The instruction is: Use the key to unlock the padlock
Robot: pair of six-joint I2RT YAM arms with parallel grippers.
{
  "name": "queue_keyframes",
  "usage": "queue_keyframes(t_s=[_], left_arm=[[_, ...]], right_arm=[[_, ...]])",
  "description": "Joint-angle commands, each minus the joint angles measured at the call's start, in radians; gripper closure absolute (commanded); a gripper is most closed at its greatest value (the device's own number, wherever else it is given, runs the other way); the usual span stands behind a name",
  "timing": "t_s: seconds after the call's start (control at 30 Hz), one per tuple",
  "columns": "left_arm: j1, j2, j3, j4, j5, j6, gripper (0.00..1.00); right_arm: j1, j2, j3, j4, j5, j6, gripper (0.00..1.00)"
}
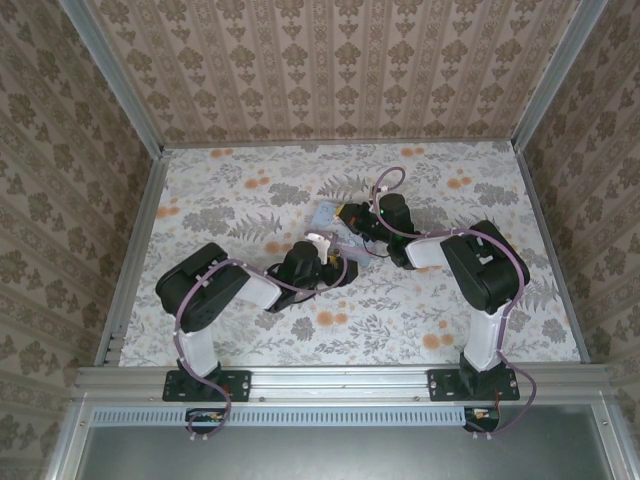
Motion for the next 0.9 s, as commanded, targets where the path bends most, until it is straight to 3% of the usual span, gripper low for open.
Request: queue_keyframes(t_s=[0.0,0.23,0.87], left_arm=[[0.012,0.014,-0.011,0.195,0.046,-0.072,0.27],[0.009,0.018,-0.051,0.314,0.051,-0.140,0.28],[-0.023,0.038,-0.066,0.335,-0.024,-0.162,0.32]], right_arm=[[-0.002,0.053,-0.033,-0.066,-0.003,0.003,1.00],[-0.002,0.059,-0.034,-0.060,-0.003,0.006,1.00],[-0.001,0.083,-0.036,-0.033,-0.006,0.022,1.00]])
